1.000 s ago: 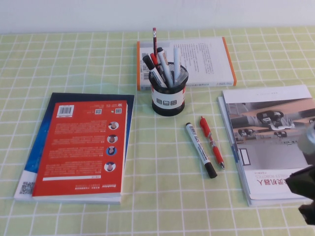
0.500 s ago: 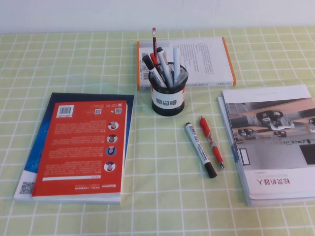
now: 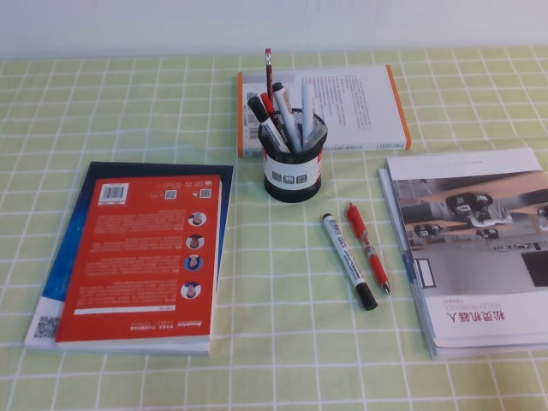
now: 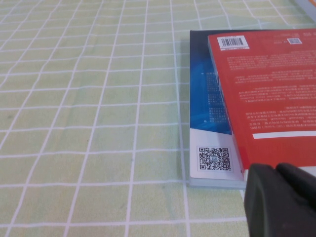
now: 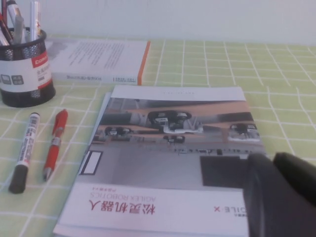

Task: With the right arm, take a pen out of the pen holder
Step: 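Take a marker out of the pen holder and lay it on the table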

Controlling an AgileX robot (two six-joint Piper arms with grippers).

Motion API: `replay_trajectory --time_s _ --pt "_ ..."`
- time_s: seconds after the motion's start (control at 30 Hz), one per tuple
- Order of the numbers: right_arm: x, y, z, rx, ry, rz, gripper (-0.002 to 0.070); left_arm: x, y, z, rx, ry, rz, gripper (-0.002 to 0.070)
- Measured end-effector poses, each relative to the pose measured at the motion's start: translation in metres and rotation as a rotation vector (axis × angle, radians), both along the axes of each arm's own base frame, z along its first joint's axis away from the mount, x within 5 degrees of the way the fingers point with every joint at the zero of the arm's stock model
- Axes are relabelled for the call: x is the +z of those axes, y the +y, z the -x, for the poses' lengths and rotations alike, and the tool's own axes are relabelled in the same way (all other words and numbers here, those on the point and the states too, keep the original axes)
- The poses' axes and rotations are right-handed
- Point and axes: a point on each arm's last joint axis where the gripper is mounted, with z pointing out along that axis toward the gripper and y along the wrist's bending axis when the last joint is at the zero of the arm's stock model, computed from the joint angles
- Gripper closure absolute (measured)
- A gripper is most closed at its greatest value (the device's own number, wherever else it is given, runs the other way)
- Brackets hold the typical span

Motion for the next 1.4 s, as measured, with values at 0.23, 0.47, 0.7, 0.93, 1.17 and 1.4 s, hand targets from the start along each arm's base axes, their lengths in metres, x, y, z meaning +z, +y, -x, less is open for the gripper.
replay_trajectory --time_s 0.23,0.47,0.7,0.93,1.17,1.4 --pt "-0.01 0.001 0.007 0.017 0.079 0.009 0.0688 0.0 0.0 0.0 0.0 0.0 0.0 0.068" --pt "-0.017 0.002 0.009 0.031 0.16 0.019 0.0688 0.0 0.0 0.0 0.0 0.0 0.0 0.068" --pt "-0.017 0.002 0.009 0.031 0.16 0.012 0.0688 0.0 0.0 0.0 0.0 0.0 0.0 0.068" --pt "-0.017 0.002 0.009 0.032 0.162 0.011 0.0689 0.0 0.0 0.0 0.0 0.0 0.0 0.068" --pt "-0.017 0.002 0.009 0.032 0.162 0.011 0.0688 0.0 0.0 0.0 0.0 0.0 0.0 0.068" --pt "-0.017 0.002 0.009 0.032 0.162 0.011 0.0689 0.0 0.0 0.0 0.0 0.0 0.0 0.068"
